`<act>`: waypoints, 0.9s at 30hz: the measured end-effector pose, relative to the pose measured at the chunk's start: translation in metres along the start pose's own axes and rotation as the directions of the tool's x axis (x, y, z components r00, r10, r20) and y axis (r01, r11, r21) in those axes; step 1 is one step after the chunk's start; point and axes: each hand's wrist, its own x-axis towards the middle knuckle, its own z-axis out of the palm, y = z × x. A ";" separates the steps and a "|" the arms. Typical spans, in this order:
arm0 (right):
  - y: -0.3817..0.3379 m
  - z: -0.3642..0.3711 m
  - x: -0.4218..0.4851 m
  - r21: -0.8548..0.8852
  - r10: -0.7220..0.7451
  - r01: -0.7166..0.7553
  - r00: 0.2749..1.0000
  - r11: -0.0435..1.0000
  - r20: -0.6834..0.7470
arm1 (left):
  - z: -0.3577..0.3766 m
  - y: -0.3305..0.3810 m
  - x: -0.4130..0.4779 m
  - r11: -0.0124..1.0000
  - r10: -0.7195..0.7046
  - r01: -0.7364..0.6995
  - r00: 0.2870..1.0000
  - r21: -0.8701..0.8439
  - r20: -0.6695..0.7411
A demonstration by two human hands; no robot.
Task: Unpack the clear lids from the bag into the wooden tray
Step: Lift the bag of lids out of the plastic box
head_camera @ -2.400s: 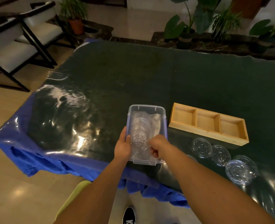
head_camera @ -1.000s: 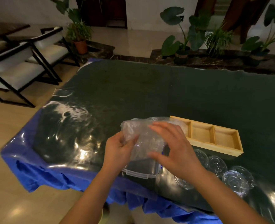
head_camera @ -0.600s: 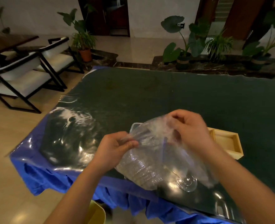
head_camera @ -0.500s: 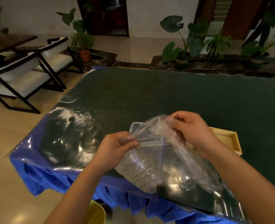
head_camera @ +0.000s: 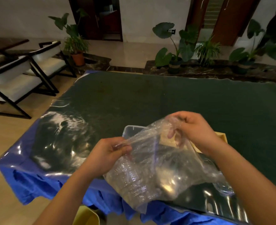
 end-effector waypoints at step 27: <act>-0.010 0.044 -0.065 0.251 0.040 -0.053 0.998 0.966 0.055 | 0.070 0.040 -0.011 0.975 0.204 -0.132 0.853 0.181 -0.480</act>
